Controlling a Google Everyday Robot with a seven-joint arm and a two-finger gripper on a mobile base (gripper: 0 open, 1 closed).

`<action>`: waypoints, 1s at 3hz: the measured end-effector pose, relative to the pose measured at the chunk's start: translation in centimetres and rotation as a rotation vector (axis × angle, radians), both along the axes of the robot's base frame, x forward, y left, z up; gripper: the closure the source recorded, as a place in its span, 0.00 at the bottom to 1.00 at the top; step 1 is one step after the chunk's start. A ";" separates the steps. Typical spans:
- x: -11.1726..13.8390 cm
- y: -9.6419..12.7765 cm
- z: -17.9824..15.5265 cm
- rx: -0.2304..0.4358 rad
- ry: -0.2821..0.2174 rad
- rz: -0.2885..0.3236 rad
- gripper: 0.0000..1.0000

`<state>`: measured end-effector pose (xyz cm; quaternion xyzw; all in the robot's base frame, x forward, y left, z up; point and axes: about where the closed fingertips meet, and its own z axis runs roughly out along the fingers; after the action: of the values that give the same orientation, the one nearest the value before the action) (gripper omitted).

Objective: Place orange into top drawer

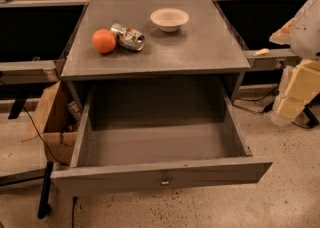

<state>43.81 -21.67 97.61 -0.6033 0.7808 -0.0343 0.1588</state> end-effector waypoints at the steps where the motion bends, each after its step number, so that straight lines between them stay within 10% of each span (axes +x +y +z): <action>1: 0.0 0.0 0.0 0.000 0.000 0.000 0.00; 3: 3.0 3.1 0.3 0.077 -0.045 -0.028 0.00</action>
Offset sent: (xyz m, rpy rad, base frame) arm 0.0077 0.0081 -0.0006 0.0354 -0.0027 -0.0077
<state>46.80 -18.57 97.87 -0.5850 0.7860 -0.0199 0.1989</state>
